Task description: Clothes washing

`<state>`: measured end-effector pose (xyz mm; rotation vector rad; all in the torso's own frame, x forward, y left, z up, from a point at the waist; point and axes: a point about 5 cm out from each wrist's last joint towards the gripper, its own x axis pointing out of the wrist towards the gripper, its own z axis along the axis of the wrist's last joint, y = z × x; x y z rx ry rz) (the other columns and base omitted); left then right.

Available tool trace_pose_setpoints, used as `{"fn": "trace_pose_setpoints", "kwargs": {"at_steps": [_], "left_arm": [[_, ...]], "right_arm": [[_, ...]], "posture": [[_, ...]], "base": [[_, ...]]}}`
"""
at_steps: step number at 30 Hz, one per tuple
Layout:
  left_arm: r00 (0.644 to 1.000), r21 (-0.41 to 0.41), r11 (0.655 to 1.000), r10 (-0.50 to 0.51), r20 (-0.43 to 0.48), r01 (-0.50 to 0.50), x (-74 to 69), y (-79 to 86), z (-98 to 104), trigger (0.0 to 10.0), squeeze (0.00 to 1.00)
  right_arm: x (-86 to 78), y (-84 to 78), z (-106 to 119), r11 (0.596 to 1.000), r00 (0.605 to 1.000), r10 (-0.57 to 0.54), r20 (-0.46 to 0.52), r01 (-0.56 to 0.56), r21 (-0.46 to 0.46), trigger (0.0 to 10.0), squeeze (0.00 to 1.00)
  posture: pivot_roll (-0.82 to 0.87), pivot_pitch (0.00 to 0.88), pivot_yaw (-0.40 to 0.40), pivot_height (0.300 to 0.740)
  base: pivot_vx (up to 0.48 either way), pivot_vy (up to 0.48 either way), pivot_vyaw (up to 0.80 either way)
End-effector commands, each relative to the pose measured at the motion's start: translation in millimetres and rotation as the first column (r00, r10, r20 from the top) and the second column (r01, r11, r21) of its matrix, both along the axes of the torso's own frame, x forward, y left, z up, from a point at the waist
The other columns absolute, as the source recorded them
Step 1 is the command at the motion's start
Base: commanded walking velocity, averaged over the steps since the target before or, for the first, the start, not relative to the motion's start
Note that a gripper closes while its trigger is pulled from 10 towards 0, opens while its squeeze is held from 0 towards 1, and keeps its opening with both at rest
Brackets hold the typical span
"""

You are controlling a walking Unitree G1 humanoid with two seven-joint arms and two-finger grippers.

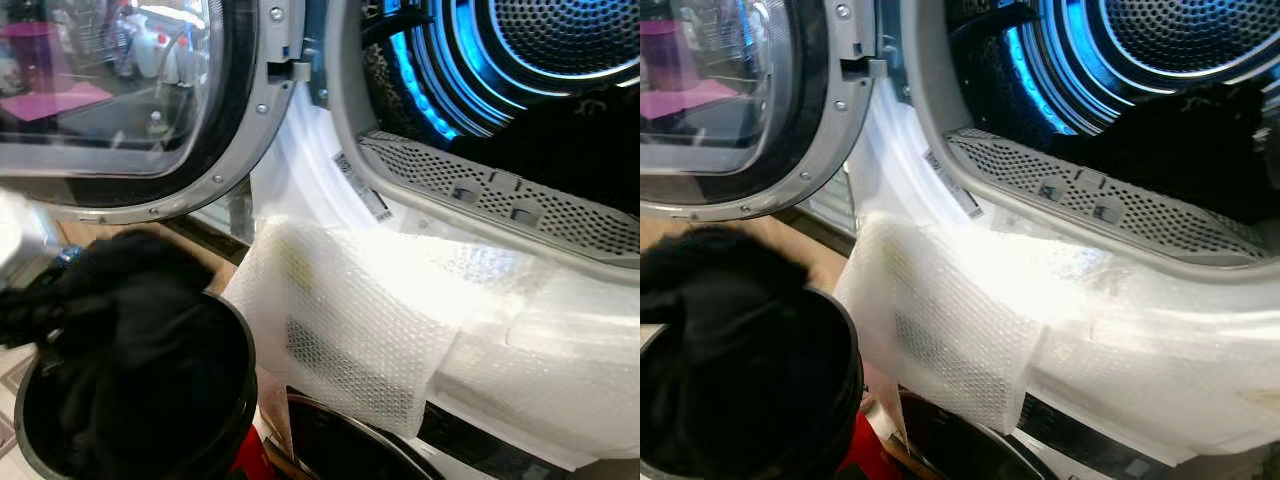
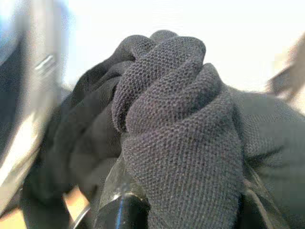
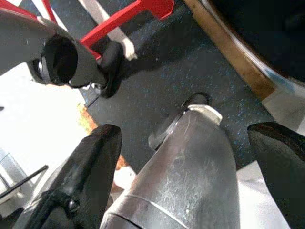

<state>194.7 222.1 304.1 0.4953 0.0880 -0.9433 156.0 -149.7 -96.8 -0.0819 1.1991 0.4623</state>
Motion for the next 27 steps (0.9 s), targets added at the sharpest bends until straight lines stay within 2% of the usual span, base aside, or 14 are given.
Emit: {"fn": "trace_pose_setpoints", "kwargs": {"at_steps": [1, 4, 5, 8, 10, 14, 15, 19, 20, 22, 24, 25, 26, 27], "left_arm": [[0.998, -0.019, 0.998, -0.062, -0.002, 0.062, -0.6, -5.4, 5, 0.0, 0.0], [0.99, -0.057, 0.988, -0.14, 0.014, 0.14, 3.2, -12.3, 17, 0.0, 0.0], [0.979, -0.085, 0.975, -0.206, 0.0, 0.205, 6.3, -19.9, 21, 0.0, 0.0], [0.969, -0.108, 0.964, -0.245, -0.026, 0.241, 8.7, -26.1, 22, 0.0, 0.0], [0.93, -0.189, 0.926, -0.35, -0.109, 0.326, 11.6, -41.6, 6, 0.0, 0.0], [0.873, -0.263, 0.882, -0.447, -0.198, 0.392, 14.5, -61.8, -16, 0.0, 0.0], [0.845, -0.278, 0.868, -0.477, -0.242, 0.411, 15.2, -69.2, -27, 0.0, 0.0], [0.795, -0.298, 0.857, -0.506, -0.335, 0.42, 16.3, -79.8, -50, 0.0, 0.0], [0.769, -0.298, 0.857, -0.51, -0.385, 0.42, 13.9, -82.8, -65, 0.0, 0.0], [0.761, -0.279, 0.872, -0.488, -0.427, 0.402, 13.5, -84.4, -77, 0.0, 0.0], [0.768, -0.222, 0.894, -0.448, -0.458, 0.389, 13.4, -81.4, -89, 0.0, 0.0], [0.78, -0.166, 0.91, -0.411, -0.472, 0.379, 14.2, -78.9, -96, 0.0, 0.0], [0.803, -0.02, 0.93, -0.328, -0.498, 0.368, 14.9, -71.5, -112, 0.0, 0.0], [0.81, 0.042, 0.93, -0.295, -0.507, 0.365, 14.6, -68.0, -120, 0.0, 0.0]], "right_arm": [[-1.4, -3.4, 0, 1.0, 1.0, 0.001, 0.0, -0.001, -0.009, 10.0, 0.0], [0.2, -4.4, 0, 1.0, 1.0, -0.008, 0.004, 0.008, -0.008, 10.0, 0.0], [1.4, -4.2, 1, 1.0, 1.0, -0.009, 0.01, 0.009, -0.006, 10.0, 0.0], [2.3, -3.5, 1, 1.0, 1.0, -0.008, 0.014, 0.008, 0.0, 10.0, 0.0], [5.0, -2.3, 3, 1.0, 0.999, 0.015, 0.031, -0.015, 0.012, 10.0, 0.0], [6.1, -4.6, 4, 0.998, 0.999, 0.039, 0.036, -0.041, 0.038, 10.0, 0.0], [6.6, -7.6, 5, 0.997, 0.998, 0.054, 0.041, -0.056, 0.052, 10.0, 0.0], [7.6, -15.1, 7, 0.994, 0.996, 0.081, 0.046, -0.084, 0.071, 10.0, 0.0], [7.2, -19.5, 8, 0.99, 0.993, 0.109, 0.043, -0.112, 0.084, 10.0, 0.0], [7.2, -24.1, 10, 0.987, 0.991, 0.128, 0.04, -0.131, 0.089, 10.0, 0.0], [7.5, -28.7, 11, 0.98, 0.985, 0.168, 0.042, -0.172, 0.101, 10.0, 0.0], [8.1, -31.7, 13, 0.976, 0.981, 0.189, 0.047, -0.193, 0.102, 10.0, 0.0], [12.3, -37.7, 16, 0.97, 0.975, 0.212, 0.063, -0.218, 0.106, 10.0, 0.0], [15.5, -40.6, 19, 0.969, 0.973, 0.218, 0.073, -0.225, 0.106, 10.0, 0.0]], "posture": [[0.21, 0.08, -0.041, 0.74], [0.22, 0.074, -0.034, 0.74], [0.21, 0.071, -0.031, 0.74], [0.21, 0.07, -0.03, 0.74], [0.2, 0.067, -0.029, 0.74], [0.18, 0.063, -0.03, 0.74], [0.18, 0.063, -0.03, 0.74], [0.18, 0.064, -0.029, 0.74], [0.15, 0.066, -0.03, 0.74], [0.15, 0.067, -0.032, 0.74], [0.15, 0.071, -0.034, 0.74], [0.15, 0.073, -0.035, 0.74], [0.15, 0.073, -0.036, 0.74], [0.15, 0.073, -0.036, 0.74]], "base": [[0.0, 0.0, 0.0], [0.0, 0.0, 0.0], [0.0, 0.0, 0.0], [0.0, 0.0, 0.0], [0.0, 0.0, 0.0], [0.0, 0.0, 0.0], [0.0, 0.0, 0.0], [0.0, 0.0, 0.0], [0.0, 0.0, 0.0], [0.0, 0.0, 0.0], [0.0, 0.0, 0.0], [0.0, 0.0, 0.0], [0.0, 0.0, 0.0], [0.0, 0.0, 0.0]]}}
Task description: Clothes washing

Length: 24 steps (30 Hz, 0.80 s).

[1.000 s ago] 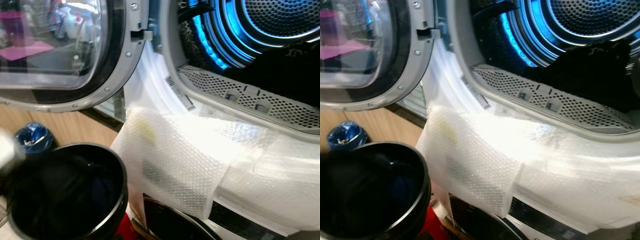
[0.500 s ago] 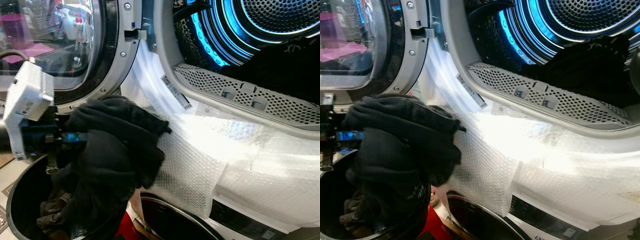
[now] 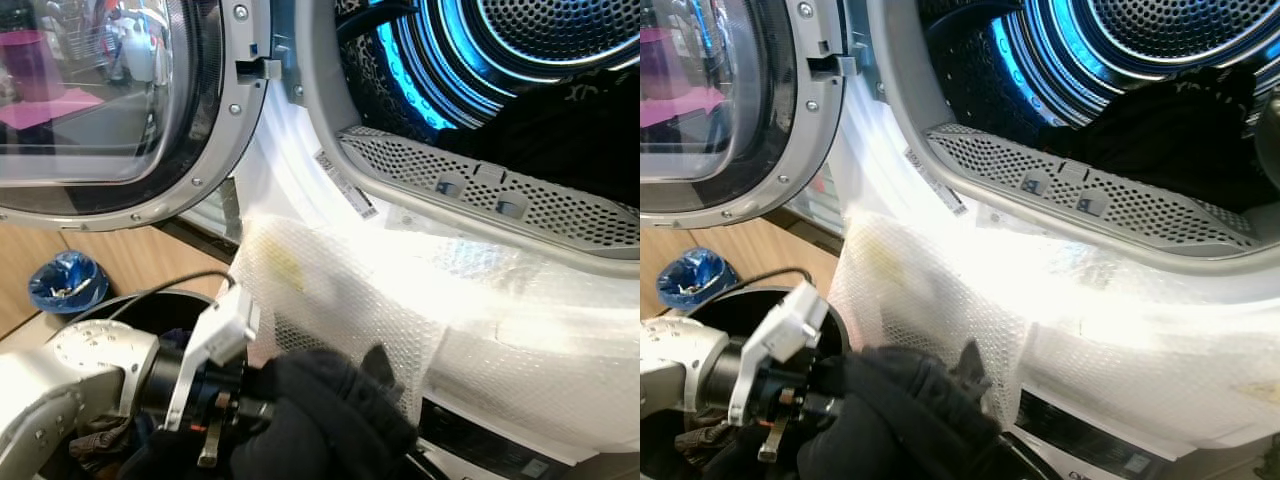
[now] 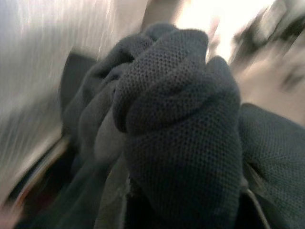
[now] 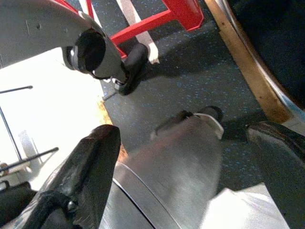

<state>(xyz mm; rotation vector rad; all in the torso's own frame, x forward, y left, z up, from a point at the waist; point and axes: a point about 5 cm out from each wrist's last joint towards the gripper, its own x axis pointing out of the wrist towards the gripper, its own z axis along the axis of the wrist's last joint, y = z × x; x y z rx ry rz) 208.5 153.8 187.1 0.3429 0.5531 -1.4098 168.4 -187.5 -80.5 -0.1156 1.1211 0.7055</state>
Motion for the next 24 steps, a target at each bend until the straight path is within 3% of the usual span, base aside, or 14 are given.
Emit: {"fn": "trace_pose_setpoints", "kwargs": {"at_steps": [1, 5, 6, 7, 10, 11, 13, 15, 18, 24], "left_arm": [[1.0, 0.076, 0.997, -0.012, 0.012, 0.011, -2.1, 3.7, -14, 0.0, 0.0], [1.0, 0.145, 0.989, -0.013, 0.019, 0.01, -4.0, 8.3, -23, 0.0, 0.0], [1.0, 0.169, 0.986, -0.01, 0.025, 0.006, -3.9, 10.9, -26, 0.0, 0.0], [0.999, 0.185, 0.983, -0.012, 0.032, 0.005, -3.8, 12.7, -28, 0.0, 0.0], [0.999, 0.193, 0.981, -0.014, 0.037, 0.006, -3.8, 13.7, -30, 0.0, 0.0], [0.999, 0.189, 0.982, -0.015, 0.044, 0.006, -3.1, 14.1, -30, 0.0, 0.0], [0.998, 0.172, 0.985, -0.013, 0.059, 0.003, -0.6, 13.3, -29, 0.0, 0.0], [0.997, 0.159, 0.987, -0.006, 0.072, -0.006, 2.4, 11.9, -29, 0.0, 0.0], [0.995, 0.141, 0.99, 0.008, 0.097, -0.022, 6.8, 10.4, -29, 0.0, 0.0], [0.99, 0.095, 0.995, 0.03, 0.136, -0.043, 15.8, 4.2, -23, 0.0, 0.0]], "right_arm": [[12.3, -10.3, 9, 1.0, 0.998, 0.026, 0.049, -0.026, -0.007, 10.0, 0.0], [26.6, -22.1, 20, 0.999, 0.994, 0.032, 0.103, -0.032, 0.003, 10.0, 0.0], [38.8, -28.9, 30, 1.0, 0.99, -0.01, 0.143, 0.006, 0.031, 10.0, 0.64], [48.9, -34.6, 39, 0.998, 0.983, -0.045, 0.177, 0.035, 0.06, 10.0, 0.8], [55.2, -38.1, 44, 0.995, 0.977, -0.068, 0.2, 0.053, 0.08, 10.0, 0.8], [63.7, -41.5, 53, 0.99, 0.969, -0.09, 0.23, 0.062, 0.125, 10.0, 1.0], [78.8, -47.9, 74, 0.975, 0.953, -0.089, 0.291, 0.023, 0.221, 10.0, 1.0], [84.9, -55.4, 89, 0.965, 0.943, -0.037, 0.332, -0.052, 0.256, 10.0, 1.0], [82.2, -61.8, 98, 0.957, 0.933, 0.093, 0.347, -0.18, 0.226, 10.0, 1.0], [83.7, -71.1, 117, 0.931, 0.908, 0.189, 0.374, -0.286, 0.225, 10.0, 1.0]], "posture": [[0.14, 0.074, -0.037, 0.74], [0.14, 0.076, -0.04, 0.74], [0.14, 0.076, -0.04, 0.74], [0.13, 0.078, -0.04, 0.74], [0.13, 0.078, -0.04, 0.74], [0.12, 0.075, -0.042, 0.74], [0.12, 0.075, -0.044, 0.74], [0.12, 0.075, -0.044, 0.74], [0.12, 0.074, -0.042, 0.74], [0.1, 0.082, -0.04, 0.74]], "base": [[0.0, 0.0, 0.0], [0.0, 0.0, 0.0], [0.0, 0.0, 0.0], [0.0, 0.0, 0.0], [0.0, 0.0, 0.0], [0.0, 0.0, 0.0], [0.0, 0.0, 0.0], [0.0, 0.0, 0.0], [0.0, 0.0, 0.0], [0.0, 0.0, 0.0]]}}
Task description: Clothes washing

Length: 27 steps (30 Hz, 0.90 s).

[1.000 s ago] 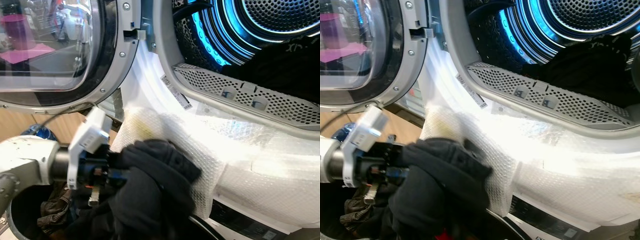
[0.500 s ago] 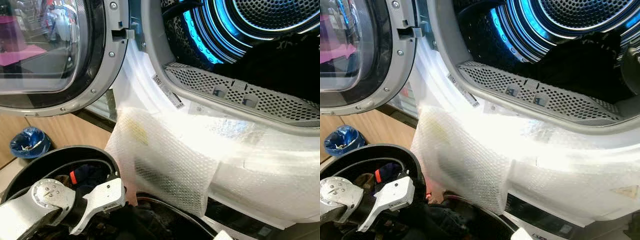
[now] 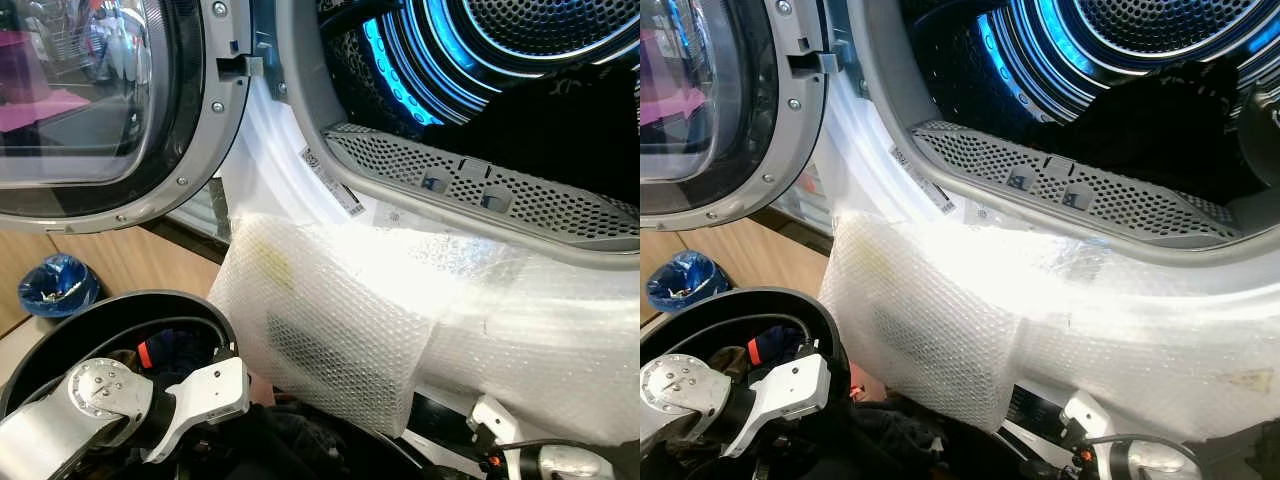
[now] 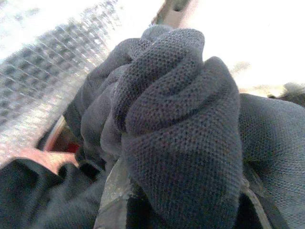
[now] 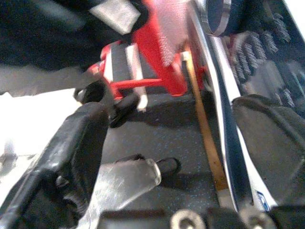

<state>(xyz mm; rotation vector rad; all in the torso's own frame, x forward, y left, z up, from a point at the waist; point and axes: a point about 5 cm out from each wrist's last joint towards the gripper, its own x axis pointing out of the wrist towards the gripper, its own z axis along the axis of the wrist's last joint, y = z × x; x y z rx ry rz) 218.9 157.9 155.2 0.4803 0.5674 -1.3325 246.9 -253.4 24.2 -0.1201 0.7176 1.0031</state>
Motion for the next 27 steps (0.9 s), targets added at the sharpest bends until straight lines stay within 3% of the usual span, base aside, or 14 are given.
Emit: {"fn": "trace_pose_setpoints", "kwargs": {"at_steps": [1, 5, 6, 8, 10, 11, 12, 15, 17, 19, 20, 21, 24, 27], "left_arm": [[0.999, -0.014, 1.0, 0.004, 0.051, -0.003, 5.5, 0.1, 8, 0.0, 0.0], [0.997, -0.068, 0.997, -0.031, 0.063, 0.036, 6.9, -10.2, 18, 0.0, 0.0], [0.996, -0.083, 0.995, -0.056, 0.066, 0.061, 6.7, -14.1, 21, 0.0, 0.0], [0.995, -0.072, 0.994, -0.075, 0.067, 0.079, 6.6, -14.3, 22, 0.0, 0.0], [0.994, -0.055, 0.995, -0.082, 0.066, 0.086, 7.7, -12.1, 21, 0.0, 0.0], [0.994, -0.055, 0.995, -0.082, 0.066, 0.086, 7.7, -12.1, 21, 0.0, 0.0], [0.995, -0.051, 0.995, -0.077, 0.065, 0.081, 9.7, -10.0, 21, 0.0, 0.0], [0.995, -0.051, 0.996, -0.076, 0.065, 0.079, 10.5, -9.6, 20, 0.0, 0.0], [0.995, -0.054, 0.995, -0.076, 0.063, 0.08, 12.2, -11.1, 20, 0.0, 0.0], [0.995, -0.071, 0.994, -0.079, 0.066, 0.083, 14.8, -15.5, 20, 0.0, 0.0], [0.995, -0.071, 0.994, -0.079, 0.066, 0.083, 14.8, -15.5, 20, 0.0, 0.0], [0.995, -0.086, 0.993, -0.079, 0.067, 0.084, 17.2, -19.1, 20, 0.0, 0.0], [0.994, -0.111, 0.989, -0.094, 0.052, 0.1, 18.1, -25.0, 18, 0.0, 0.0], [0.989, -0.141, 0.979, -0.143, 0.028, 0.145, 15.0, -43.0, 10, 0.0, 0.0]], "right_arm": [[5.2, -5.2, 13, 1.0, 0.999, 0.012, 0.049, -0.013, 0.013, 10.0, 1.0], [-0.4, 0.0, 20, 0.993, 0.992, 0.115, 0.057, -0.117, 0.033, 10.0, 1.0], [-9.6, -0.1, 17, 0.981, 0.981, 0.194, 0.028, -0.194, -0.008, 10.0, 1.0], [-30.4, -7.6, 2, 0.928, 0.941, 0.331, -0.075, -0.338, -0.154, 10.0, 1.0], [-49.1, -9.8, -6, 0.874, 0.89, 0.432, -0.147, -0.453, -0.173, 10.0, 1.0], [-49.1, -9.8, -6, 0.874, 0.89, 0.432, -0.147, -0.453, -0.173, 10.0, 1.0], [-59.1, -3.3, -5, 0.847, 0.854, 0.498, -0.149, -0.516, -0.128, 10.0, 1.0], [-64.0, 0.4, -5, 0.83, 0.835, 0.53, -0.147, -0.546, -0.109, 10.0, 1.0], [-75.0, 12.2, -1, 0.788, 0.787, 0.604, -0.125, -0.613, -0.053, 10.0, 1.0], [-74.4, 30.5, 15, 0.802, 0.803, 0.595, -0.022, -0.592, 0.084, 10.0, 1.0], [-74.4, 30.5, 15, 0.802, 0.803, 0.595, -0.022, -0.592, 0.084, 10.0, 1.0], [-69.2, 42.5, 29, 0.806, 0.826, 0.561, 0.058, -0.561, 0.186, 10.0, 1.0], [-68.6, 50.8, 41, 0.79, 0.822, 0.56, 0.101, -0.567, 0.235, 10.0, 1.0], [-76.8, 52.9, 44, 0.767, 0.796, 0.597, 0.098, -0.602, 0.223, 10.0, 1.0]], "posture": [[0.1, 0.082, -0.04, 0.74], [0.1, 0.083, -0.039, 0.74], [0.1, 0.082, -0.038, 0.74], [0.1, 0.082, -0.035, 0.74], [0.09, 0.081, -0.031, 0.74], [0.09, 0.081, -0.031, 0.74], [0.08, 0.081, -0.027, 0.74], [0.08, 0.082, -0.025, 0.74], [0.07, 0.083, -0.022, 0.74], [0.07, 0.085, -0.022, 0.74], [0.07, 0.085, -0.022, 0.74], [0.07, 0.085, -0.02, 0.74], [0.07, 0.087, -0.018, 0.74], [0.06, 0.086, -0.016, 0.74]], "base": [[0.0, 0.0, 0.0], [0.0, 0.0, 0.0], [0.0, 0.0, 0.0], [0.0, 0.0, 0.0], [0.0, 0.0, 0.0], [0.0, 0.0, 0.0], [0.0, 0.0, 0.0], [0.0, 0.0, 0.0], [0.0, 0.0, 0.0], [0.0, 0.0, 0.0], [0.0, 0.0, 0.0], [0.0, 0.0, 0.0], [0.0, 0.0, 0.0], [0.0, 0.0, 0.0]]}}
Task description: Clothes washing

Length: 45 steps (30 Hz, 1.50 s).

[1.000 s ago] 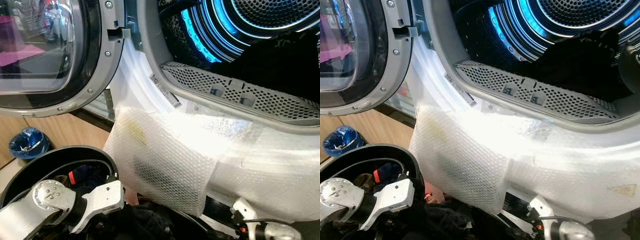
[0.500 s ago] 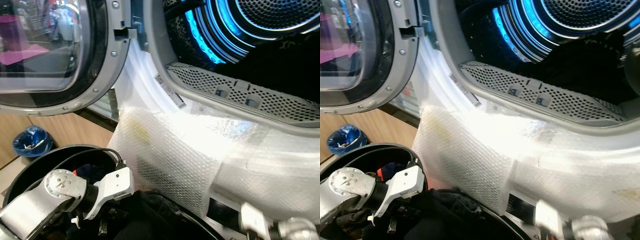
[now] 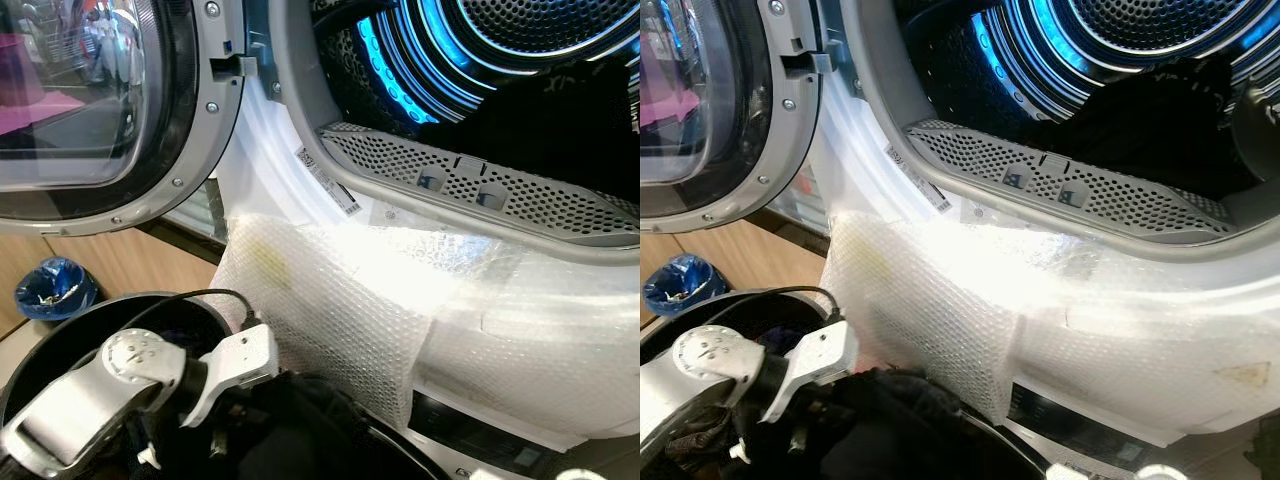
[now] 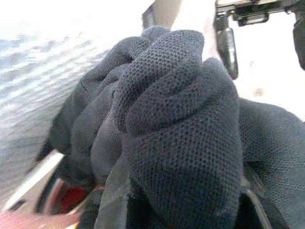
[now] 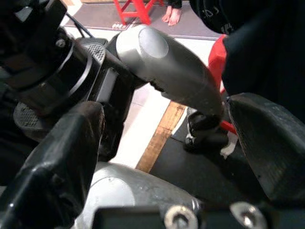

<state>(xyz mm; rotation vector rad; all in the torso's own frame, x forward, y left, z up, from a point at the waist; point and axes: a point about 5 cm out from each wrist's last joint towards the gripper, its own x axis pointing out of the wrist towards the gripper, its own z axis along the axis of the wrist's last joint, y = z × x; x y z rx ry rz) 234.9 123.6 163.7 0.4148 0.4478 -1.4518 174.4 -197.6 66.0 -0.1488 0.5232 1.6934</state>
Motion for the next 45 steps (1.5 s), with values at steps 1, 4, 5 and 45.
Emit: {"fn": "trace_pose_setpoints", "kwargs": {"at_steps": [1, 4, 5, 45], "left_arm": [[0.999, -0.014, 0.999, -0.052, 0.006, 0.052, -1.3, -12.2, 0, 0.0, 0.0], [0.995, -0.008, 0.995, -0.102, 0.001, 0.102, -4.3, -32.2, -11, 0.0, 0.0], [0.993, -0.009, 0.993, -0.121, -0.002, 0.121, -5.7, -39.6, -16, 0.0, 0.0], [0.996, -0.142, 0.989, -0.053, -0.078, 0.042, -19.3, -82.6, -37, 0.0, 0.0]], "right_arm": [[-5.8, -2.9, 4, 1.0, 1.0, 0.007, -0.01, -0.007, -0.002, 10.0, 1.0], [-13.5, -6.4, 2, 1.0, 0.999, -0.001, -0.034, 0.001, -0.021, 10.0, 1.0], [-14.9, -7.1, 2, 1.0, 0.999, -0.014, -0.045, 0.012, -0.028, 10.0, 1.0], [-16.0, 15.6, -39, 0.914, 0.892, -0.404, -0.204, 0.387, -0.118, 10.0, 1.0]], "posture": [[0.06, 0.086, -0.016, 0.74], [0.06, 0.087, -0.015, 0.74], [0.05, 0.087, -0.015, 0.74], [0.04, 0.09, 0.003, 0.74]], "base": [[0.0, 0.0, 0.0], [0.0, 0.0, 0.0], [0.0, 0.0, 0.0], [0.0, 0.0, 0.0]]}}
